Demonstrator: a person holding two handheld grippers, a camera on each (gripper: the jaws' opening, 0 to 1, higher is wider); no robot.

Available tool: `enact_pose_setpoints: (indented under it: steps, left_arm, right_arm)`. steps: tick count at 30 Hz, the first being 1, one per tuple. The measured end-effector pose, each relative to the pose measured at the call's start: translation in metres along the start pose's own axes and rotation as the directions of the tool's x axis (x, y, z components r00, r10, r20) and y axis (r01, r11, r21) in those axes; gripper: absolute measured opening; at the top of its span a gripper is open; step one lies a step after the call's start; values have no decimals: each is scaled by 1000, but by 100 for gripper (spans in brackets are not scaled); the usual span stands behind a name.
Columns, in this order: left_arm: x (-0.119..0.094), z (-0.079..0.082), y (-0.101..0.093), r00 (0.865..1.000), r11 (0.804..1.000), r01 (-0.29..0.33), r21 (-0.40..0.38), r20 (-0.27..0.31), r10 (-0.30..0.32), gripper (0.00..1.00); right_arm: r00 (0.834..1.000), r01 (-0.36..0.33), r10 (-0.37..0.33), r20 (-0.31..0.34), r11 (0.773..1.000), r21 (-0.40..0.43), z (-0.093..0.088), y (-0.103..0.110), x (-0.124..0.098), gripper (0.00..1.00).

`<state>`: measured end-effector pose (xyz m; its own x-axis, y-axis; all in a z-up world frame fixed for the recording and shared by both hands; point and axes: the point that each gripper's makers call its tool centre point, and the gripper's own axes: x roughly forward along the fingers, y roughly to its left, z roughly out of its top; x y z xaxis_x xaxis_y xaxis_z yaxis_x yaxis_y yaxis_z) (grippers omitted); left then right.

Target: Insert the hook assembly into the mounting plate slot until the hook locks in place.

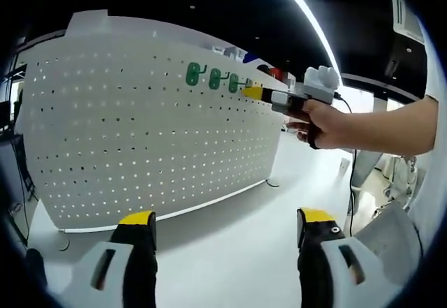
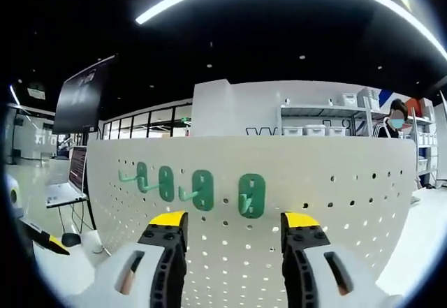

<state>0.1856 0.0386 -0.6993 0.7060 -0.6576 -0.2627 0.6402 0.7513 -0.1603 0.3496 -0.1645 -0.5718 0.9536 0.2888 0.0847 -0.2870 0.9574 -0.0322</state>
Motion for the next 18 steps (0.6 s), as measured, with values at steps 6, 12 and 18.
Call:
enact_pose_setpoints:
  steps: [6, 12, 18]
  left_arm:
    - [1, 0, -1, 1000, 1000, 3, 2, 1, -3, 85]
    - [1, 1, -3, 1000, 1000, 7, 6, 2, -7, 85]
    - [2, 2, -3, 1000, 1000, 8, 13, 4, -8, 85]
  right_arm:
    - [1000, -9, 9, -2, 1000, -3, 0, 0, -3, 50]
    - [999, -47, 47, 6, 999, -5, 0, 3, -13, 50]
    - [997, -79, 79, 10, 997, -21, -2, 8, -27, 50]
